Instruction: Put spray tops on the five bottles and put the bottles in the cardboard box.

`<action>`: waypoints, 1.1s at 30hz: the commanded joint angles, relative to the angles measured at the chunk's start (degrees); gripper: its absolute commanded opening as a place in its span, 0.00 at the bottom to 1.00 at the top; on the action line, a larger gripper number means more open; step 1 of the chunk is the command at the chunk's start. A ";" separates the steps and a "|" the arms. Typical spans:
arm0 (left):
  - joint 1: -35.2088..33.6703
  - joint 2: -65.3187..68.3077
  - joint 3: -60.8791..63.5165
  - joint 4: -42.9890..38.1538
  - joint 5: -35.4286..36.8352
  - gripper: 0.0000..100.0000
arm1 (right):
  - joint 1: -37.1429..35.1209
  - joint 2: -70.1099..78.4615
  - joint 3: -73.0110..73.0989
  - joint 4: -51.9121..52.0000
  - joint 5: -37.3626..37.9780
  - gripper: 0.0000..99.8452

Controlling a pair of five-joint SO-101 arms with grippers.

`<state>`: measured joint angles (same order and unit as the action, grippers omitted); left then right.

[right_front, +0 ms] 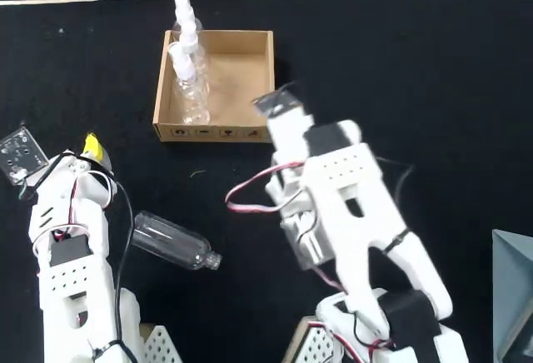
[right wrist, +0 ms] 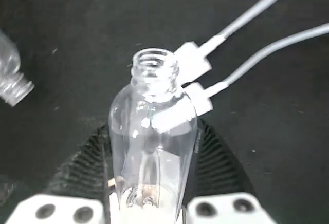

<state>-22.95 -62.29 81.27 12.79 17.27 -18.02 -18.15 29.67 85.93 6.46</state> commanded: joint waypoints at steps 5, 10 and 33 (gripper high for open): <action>-0.75 -1.05 -0.66 -1.23 0.00 0.14 | 11.60 -3.47 -8.04 0.18 -0.18 0.01; -0.22 -1.05 -1.10 -0.88 0.00 0.14 | 15.47 -3.47 -10.33 0.26 -0.26 0.01; 21.32 -0.44 -23.78 36.48 -5.01 0.29 | 29.45 -13.58 -8.66 0.26 -0.62 0.01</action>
<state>-8.00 -62.29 62.99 46.81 17.36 10.02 -27.56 20.79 86.37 6.55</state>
